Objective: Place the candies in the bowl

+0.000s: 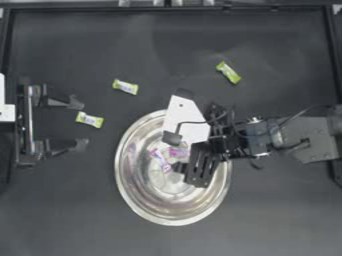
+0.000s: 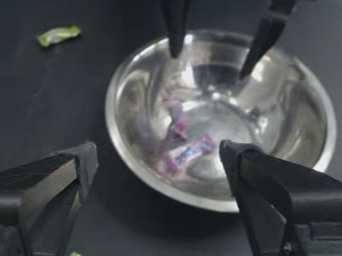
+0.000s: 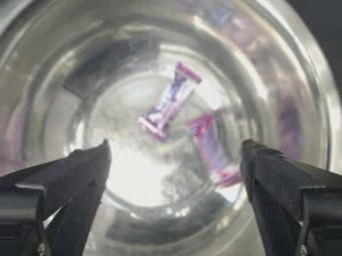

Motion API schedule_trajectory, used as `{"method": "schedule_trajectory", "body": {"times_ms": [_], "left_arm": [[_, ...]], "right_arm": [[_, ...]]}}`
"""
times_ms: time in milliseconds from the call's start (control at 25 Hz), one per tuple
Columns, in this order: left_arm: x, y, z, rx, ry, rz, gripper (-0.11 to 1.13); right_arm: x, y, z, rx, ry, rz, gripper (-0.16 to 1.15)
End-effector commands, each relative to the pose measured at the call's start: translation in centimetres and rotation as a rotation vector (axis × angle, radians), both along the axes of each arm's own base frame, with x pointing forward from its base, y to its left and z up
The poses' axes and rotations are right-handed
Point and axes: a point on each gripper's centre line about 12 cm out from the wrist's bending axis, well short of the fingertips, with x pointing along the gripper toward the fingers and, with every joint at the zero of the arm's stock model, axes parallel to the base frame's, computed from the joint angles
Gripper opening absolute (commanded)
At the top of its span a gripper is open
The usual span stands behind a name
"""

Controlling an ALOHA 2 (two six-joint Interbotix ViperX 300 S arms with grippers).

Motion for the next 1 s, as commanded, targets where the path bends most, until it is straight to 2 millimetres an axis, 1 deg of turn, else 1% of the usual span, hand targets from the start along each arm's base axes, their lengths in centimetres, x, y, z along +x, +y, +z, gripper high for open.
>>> {"method": "schedule_trajectory", "body": {"times_ms": [40, 160, 280, 400, 440, 520, 640, 720, 840, 1000], "left_arm": [[0.2, 0.1, 0.3, -0.010, -0.003, 0.006, 1.02], [0.1, 0.1, 0.2, -0.011, 0.009, 0.013, 1.02], [-0.1, 0.4, -0.1, -0.010, 0.059, 0.041, 1.02], [-0.4, 0.8, -0.4, -0.006, 0.118, 0.076, 1.02], [-0.5, 0.9, -0.5, -0.005, 0.139, 0.087, 1.03], [-0.7, 1.2, -0.6, 0.001, 0.176, 0.106, 1.03], [-0.9, 1.5, -0.9, 0.026, 0.234, 0.122, 1.03], [-0.9, 1.6, -1.1, 0.064, 0.280, 0.114, 1.03], [-0.5, 1.9, -1.1, 0.124, 0.358, 0.101, 1.03], [0.5, 2.9, -0.7, 0.169, 0.477, 0.114, 1.03]], "right_arm": [[-0.5, -0.2, 4.0, -0.004, -0.132, 0.009, 1.01], [-1.9, -0.7, 5.9, -0.023, -0.202, 0.017, 1.01], [-3.8, -1.1, 7.8, -0.058, -0.284, 0.033, 1.01], [-6.1, -1.6, 9.8, -0.079, -0.409, 0.044, 1.01], [-7.2, -1.8, 10.5, -0.081, -0.472, 0.051, 1.01], [-9.0, -2.2, 11.3, -0.082, -0.568, 0.056, 1.01], [-11.2, -2.7, 11.4, -0.082, -0.676, 0.056, 1.01], [-12.2, -3.0, 11.0, -0.075, -0.697, 0.042, 1.01], [-12.9, -3.3, 10.2, -0.078, -0.684, 0.028, 1.01], [-13.2, -3.4, 10.2, -0.086, -0.686, 0.029, 1.01]]}}
